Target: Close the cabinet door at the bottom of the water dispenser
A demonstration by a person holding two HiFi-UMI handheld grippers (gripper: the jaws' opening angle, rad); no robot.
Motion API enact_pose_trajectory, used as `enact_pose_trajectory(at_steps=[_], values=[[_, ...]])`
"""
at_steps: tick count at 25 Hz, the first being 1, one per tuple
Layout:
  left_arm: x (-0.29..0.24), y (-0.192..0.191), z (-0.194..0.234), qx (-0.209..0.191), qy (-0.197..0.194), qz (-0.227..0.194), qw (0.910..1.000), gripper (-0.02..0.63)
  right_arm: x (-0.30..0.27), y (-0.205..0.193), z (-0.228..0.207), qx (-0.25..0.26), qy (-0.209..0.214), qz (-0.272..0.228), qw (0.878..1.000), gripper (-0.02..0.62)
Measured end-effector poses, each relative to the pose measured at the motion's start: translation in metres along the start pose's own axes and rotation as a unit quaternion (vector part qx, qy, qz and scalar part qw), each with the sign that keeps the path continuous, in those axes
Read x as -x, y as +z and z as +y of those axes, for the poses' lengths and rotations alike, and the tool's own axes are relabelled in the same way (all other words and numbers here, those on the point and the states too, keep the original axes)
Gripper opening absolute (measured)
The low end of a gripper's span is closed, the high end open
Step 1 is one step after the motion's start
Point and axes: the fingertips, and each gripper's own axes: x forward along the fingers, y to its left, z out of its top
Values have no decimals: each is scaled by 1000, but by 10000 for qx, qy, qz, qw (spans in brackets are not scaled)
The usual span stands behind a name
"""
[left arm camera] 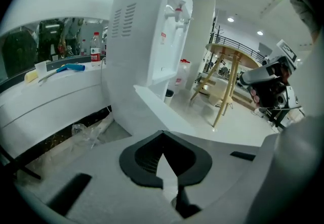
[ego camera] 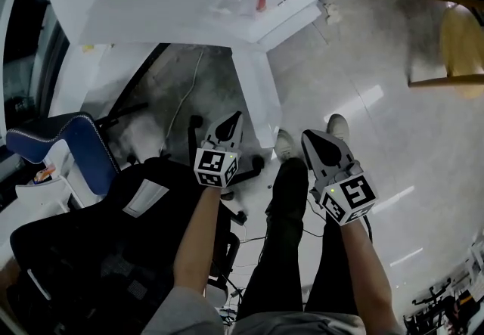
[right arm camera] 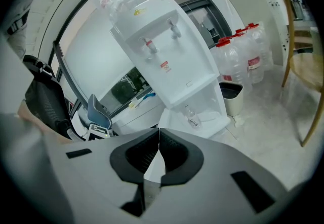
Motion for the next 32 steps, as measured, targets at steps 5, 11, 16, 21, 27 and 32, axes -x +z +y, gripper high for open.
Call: enact_pose_trajectory(at_steps=[5, 11, 16, 21, 27, 32], values=[[-18, -7, 6, -43, -210, 149, 9997, 8, 3, -4, -9, -31, -88, 10, 10000, 11], [-29, -4, 1, -256, -418, 212, 9986, 6, 2, -12, -10, -244, -150, -27, 9996, 11], [-32, -3, -2, -199, -407, 221, 9987, 6, 4, -15, -13, -386, -171, -74, 9991, 11], [-38, -1, -12, -250, -503, 237, 9981, 6, 9, -14, -20, -439, -226, -110, 9987, 11], [-51, 5, -25, -256, -552, 260, 9978, 6, 18, -11, -33, -520, -343, -177, 9979, 11], [-63, 15, -37, -342, -664, 286, 9968, 6, 24, -9, -45, -625, -433, -226, 9968, 11]])
